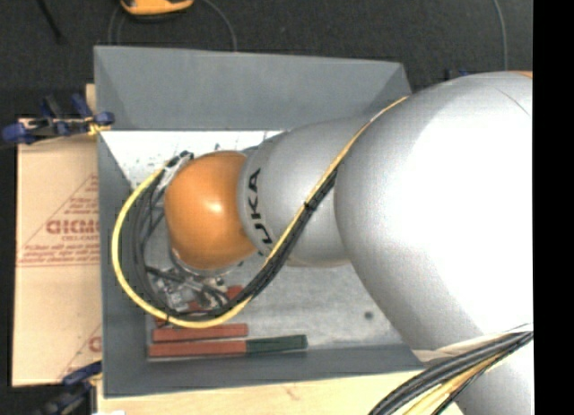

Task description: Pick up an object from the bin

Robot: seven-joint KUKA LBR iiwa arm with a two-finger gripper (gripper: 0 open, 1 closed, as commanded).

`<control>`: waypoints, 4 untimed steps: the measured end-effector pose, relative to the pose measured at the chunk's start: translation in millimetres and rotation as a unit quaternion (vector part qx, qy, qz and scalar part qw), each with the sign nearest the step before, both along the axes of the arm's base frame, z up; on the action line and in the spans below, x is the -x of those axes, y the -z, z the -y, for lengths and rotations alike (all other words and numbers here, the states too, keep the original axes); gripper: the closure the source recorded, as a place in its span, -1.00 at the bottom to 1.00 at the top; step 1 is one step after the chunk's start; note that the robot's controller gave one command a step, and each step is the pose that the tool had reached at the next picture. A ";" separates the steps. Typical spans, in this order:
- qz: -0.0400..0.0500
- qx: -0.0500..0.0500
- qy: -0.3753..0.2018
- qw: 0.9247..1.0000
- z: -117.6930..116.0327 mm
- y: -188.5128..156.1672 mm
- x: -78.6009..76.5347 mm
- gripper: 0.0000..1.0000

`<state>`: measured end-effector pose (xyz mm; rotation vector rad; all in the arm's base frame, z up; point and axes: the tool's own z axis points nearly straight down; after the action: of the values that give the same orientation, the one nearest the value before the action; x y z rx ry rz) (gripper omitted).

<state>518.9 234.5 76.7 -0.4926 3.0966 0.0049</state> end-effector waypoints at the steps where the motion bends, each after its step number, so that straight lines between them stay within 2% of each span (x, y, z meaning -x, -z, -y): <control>1: 0.000 0.000 0.001 1.000 0.0 0.0 0.0 1.00; 2: -0.004 0.003 -0.007 1.000 4.1 -43.8 -8.9 1.00; 3: -0.002 0.001 -0.007 1.000 14.0 -72.5 5.9 -1.00; 4: -0.002 0.001 -0.006 1.000 14.0 -72.4 5.9 -1.00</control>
Offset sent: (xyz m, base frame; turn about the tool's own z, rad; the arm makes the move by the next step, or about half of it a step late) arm 0.0142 -0.0043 0.0661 -0.0210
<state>512.9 220.4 149.1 -0.5127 3.0972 0.0029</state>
